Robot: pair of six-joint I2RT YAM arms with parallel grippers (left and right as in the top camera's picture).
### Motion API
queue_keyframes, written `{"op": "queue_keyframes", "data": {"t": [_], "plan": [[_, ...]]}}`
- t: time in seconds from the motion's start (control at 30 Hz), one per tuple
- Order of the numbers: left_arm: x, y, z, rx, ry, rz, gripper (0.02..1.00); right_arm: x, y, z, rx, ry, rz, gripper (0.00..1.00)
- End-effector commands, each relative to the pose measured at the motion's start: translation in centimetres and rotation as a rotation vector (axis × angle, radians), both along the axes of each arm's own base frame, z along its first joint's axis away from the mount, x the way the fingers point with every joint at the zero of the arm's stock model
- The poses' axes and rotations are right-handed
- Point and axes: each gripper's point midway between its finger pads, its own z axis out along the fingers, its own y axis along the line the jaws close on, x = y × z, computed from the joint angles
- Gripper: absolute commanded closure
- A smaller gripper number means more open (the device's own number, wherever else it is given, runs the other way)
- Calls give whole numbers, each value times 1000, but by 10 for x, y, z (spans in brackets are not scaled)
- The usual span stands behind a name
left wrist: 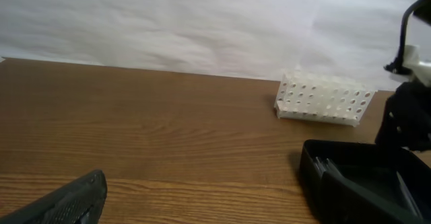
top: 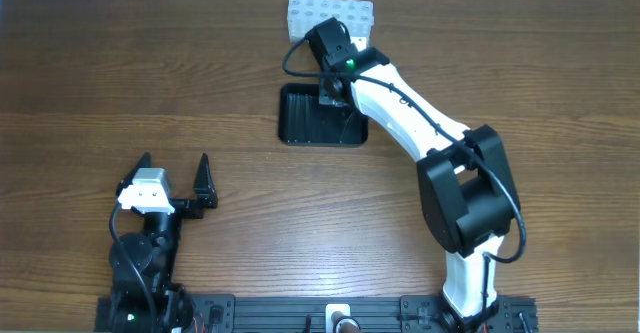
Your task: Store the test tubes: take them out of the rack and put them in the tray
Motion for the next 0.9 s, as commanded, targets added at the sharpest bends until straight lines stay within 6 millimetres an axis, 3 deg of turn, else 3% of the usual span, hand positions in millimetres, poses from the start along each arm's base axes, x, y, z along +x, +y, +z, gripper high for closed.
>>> {"op": "queue_keyframes", "data": {"t": [0.03,0.17,0.27,0.37,0.53,0.67,0.9], "plan": [[0,-1,-1,6,-2,-7,20,25,-31,96,-14,-247,40,323],[0,-1,-1,6,-2,-7,18,29,-79,169,-61,-474,-44,38],[0,-1,-1,6,-2,-7,18,14,-116,213,-89,-613,-45,9],[0,-1,-1,6,-2,-7,18,-13,-155,232,-109,-699,-89,7],[0,-1,-1,6,-2,-7,18,-68,-191,224,-119,-759,-75,7],[0,-1,-1,6,-2,-7,20,-110,-197,199,-107,-822,-57,9],[0,-1,-1,6,-2,-7,18,-155,-202,151,-96,-897,-64,9]]}}
